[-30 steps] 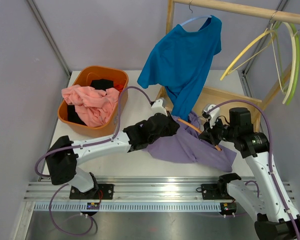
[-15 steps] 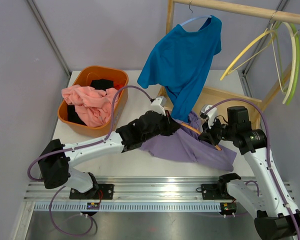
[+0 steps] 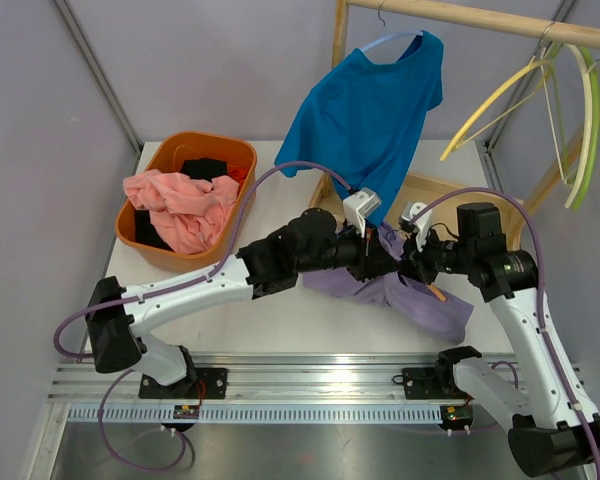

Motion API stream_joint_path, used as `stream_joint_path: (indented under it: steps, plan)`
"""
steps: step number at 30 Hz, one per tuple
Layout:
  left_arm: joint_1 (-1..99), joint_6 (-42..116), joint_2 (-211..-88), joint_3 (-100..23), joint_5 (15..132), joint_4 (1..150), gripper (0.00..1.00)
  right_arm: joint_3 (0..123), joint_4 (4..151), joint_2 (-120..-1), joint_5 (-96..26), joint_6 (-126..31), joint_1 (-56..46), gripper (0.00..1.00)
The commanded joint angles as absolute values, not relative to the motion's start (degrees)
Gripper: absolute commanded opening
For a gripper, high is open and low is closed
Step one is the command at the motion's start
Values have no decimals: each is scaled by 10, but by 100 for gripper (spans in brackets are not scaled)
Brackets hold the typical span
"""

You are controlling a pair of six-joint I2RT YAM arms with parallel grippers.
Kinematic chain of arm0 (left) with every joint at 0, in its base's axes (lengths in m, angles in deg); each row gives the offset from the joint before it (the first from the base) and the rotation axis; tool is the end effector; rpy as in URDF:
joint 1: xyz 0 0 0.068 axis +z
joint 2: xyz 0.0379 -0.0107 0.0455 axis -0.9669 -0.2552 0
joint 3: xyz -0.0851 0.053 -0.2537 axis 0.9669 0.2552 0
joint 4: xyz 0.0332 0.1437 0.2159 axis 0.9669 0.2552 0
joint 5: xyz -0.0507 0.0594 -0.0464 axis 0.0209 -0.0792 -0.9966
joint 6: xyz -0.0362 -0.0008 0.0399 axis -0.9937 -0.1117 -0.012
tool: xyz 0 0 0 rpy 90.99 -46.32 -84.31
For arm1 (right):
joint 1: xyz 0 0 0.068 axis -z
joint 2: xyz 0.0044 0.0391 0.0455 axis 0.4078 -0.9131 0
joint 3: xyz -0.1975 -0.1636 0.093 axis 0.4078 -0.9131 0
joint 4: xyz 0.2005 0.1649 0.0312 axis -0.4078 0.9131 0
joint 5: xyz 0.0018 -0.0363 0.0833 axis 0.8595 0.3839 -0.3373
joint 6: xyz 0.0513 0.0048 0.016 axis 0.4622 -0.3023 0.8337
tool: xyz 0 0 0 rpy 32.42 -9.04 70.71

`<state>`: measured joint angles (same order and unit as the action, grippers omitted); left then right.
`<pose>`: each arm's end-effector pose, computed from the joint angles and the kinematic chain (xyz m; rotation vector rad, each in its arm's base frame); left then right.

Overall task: Remove the t-shirt from the hanger
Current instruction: Remove the tshirt from the hanger

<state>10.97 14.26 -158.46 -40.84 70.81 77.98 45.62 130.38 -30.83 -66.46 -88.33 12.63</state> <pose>0.1476 -0.3212 0.3712 0.6642 1.8708 -1.3585 0.1534 0.0538 0.3417 -1.1430 1.9002 0.5796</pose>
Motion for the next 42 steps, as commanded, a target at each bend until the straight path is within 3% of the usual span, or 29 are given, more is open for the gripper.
stream_joint_path:
  steps: [1, 2, 3, 4, 6, 10, 12, 17, 22, 30, 39, 42]
  plan:
    - [110, 181, -1596, -415, 675, 801, 20, 497, 1274, -287, -733, -869, 129, 0]
    - [109, 186, -1594, -405, 681, 806, 24, 504, 1271, -281, -737, -864, 129, 0]
    - [110, 193, -1590, -400, 686, 814, 37, 508, 1270, -279, -740, -859, 129, 0]
    - [110, 198, -1586, -394, 694, 819, 44, 513, 1273, -278, -743, -855, 129, 0]
    - [109, 212, -1572, -387, 698, 826, 52, 527, 1284, -279, -748, -855, 129, 0]
    - [110, 271, -1557, -430, 698, 883, 78, 531, 1285, -278, -771, -846, 129, 0]
    - [109, 306, -1542, -463, 685, 931, 83, 525, 1283, -276, -774, -846, 129, 0]
    - [109, 379, -1485, -515, 644, 1052, 90, 517, 1298, -281, -770, -866, 129, 0]
    - [109, 502, -1414, -509, 711, 1138, 99, 531, 1357, -303, -783, -945, 129, 0]
    - [110, 718, -1395, -409, 686, 1114, 99, 565, 1543, -382, -843, -1138, 127, 0]
    - [111, 768, -1484, -424, 637, 1073, 98, 566, 1539, -400, -836, -1151, 96, 0]
    - [114, 764, -1511, -428, 638, 1068, 93, 567, 1529, -405, -836, -1147, 86, 0]
